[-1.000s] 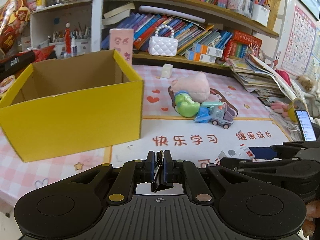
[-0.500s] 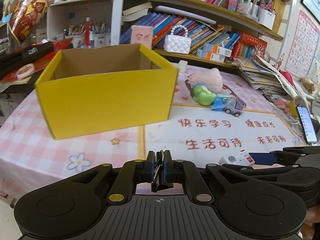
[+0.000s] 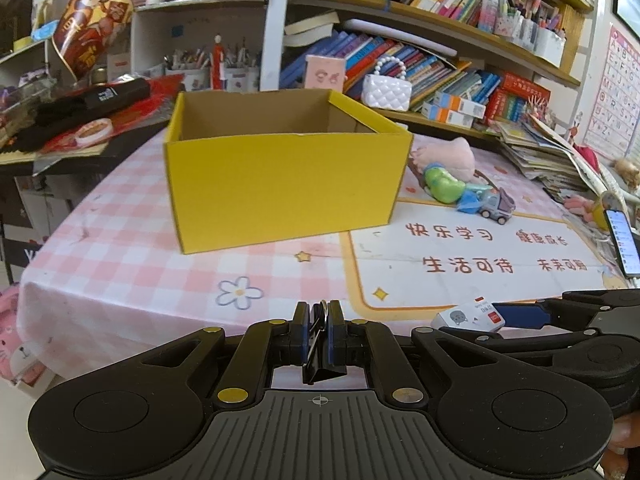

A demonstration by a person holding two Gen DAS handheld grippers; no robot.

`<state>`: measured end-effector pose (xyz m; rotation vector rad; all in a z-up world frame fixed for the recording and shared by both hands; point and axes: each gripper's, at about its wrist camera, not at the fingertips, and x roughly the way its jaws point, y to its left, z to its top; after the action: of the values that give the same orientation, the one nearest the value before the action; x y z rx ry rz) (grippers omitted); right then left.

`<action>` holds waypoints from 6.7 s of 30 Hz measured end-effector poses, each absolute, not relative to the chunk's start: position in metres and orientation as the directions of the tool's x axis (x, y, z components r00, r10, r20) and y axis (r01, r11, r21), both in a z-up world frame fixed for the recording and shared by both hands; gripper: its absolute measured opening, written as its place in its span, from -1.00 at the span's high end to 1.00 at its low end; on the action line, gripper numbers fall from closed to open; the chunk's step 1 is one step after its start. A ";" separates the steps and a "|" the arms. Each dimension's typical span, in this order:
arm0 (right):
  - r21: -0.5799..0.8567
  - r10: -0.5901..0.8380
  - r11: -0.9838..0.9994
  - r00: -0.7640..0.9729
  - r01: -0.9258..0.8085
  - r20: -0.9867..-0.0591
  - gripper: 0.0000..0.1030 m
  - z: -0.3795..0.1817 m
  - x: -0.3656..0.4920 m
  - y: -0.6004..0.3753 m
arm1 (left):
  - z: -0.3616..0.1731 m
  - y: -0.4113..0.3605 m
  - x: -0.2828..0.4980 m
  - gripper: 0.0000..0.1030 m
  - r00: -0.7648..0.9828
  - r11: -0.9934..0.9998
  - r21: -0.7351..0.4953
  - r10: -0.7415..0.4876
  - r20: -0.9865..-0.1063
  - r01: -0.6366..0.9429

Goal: Organize objects
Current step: 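Carry the binder clip and white card box over the yellow box, then open the right tool to drop the white card box into the yellow box, then move both open tools back toward the toys beside the pink pig, then grasp the green frog toy with the left tool while the right tool grasps the purple toy car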

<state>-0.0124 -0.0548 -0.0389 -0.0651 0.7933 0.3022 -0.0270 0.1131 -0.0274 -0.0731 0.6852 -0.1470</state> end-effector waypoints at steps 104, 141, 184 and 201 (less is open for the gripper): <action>0.000 0.360 0.909 0.783 -0.418 -0.508 -0.20 0.040 0.116 -0.039 | 0.026 0.141 0.062 -0.47 0.869 0.986 -0.158 -0.033 -0.495 -0.052; 0.049 0.032 0.999 0.733 0.002 -0.679 -0.41 -0.037 -0.036 -0.100 | -0.020 0.065 -0.029 -0.74 0.740 0.960 -0.041 -0.240 -0.629 0.276; 0.018 0.139 0.985 0.732 -0.171 -0.667 -0.35 -0.047 0.166 -0.272 | -0.007 -0.104 0.152 -0.75 0.791 0.981 0.028 -0.136 -0.597 0.190; 0.054 0.362 0.887 0.616 -0.459 -0.700 -0.04 -0.066 0.224 -0.263 | -0.060 -0.122 0.254 -0.21 0.669 0.999 -0.001 -0.028 -0.743 0.041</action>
<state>0.2236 -0.2626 -0.0656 -0.1350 0.7742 0.4742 0.2535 -0.1219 -0.0599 0.0164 0.8373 -0.0391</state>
